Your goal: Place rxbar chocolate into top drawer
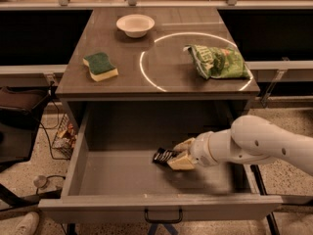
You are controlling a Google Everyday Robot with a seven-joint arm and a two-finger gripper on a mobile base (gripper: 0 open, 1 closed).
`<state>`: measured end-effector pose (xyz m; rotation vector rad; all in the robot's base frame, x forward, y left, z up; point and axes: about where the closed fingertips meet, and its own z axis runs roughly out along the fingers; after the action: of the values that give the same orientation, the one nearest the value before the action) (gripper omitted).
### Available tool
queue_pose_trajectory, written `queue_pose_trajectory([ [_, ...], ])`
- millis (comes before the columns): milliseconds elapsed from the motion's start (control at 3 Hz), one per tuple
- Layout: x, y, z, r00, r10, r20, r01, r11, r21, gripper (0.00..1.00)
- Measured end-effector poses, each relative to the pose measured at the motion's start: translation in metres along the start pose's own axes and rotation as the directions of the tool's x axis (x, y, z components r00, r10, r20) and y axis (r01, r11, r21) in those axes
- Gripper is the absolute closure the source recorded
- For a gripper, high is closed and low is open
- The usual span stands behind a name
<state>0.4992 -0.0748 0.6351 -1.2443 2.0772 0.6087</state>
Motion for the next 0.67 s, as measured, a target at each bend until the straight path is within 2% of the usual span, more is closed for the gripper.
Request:
queue_pose_trajectory([
  [333,-0.0017,-0.0018,0.0006,1.000,-0.002,0.003,0.002,1.0000,0.009,0.81],
  [667,-0.0028,-0.0002,0.0017,1.000,-0.005,0.003,0.005,1.0000,0.004,0.51],
])
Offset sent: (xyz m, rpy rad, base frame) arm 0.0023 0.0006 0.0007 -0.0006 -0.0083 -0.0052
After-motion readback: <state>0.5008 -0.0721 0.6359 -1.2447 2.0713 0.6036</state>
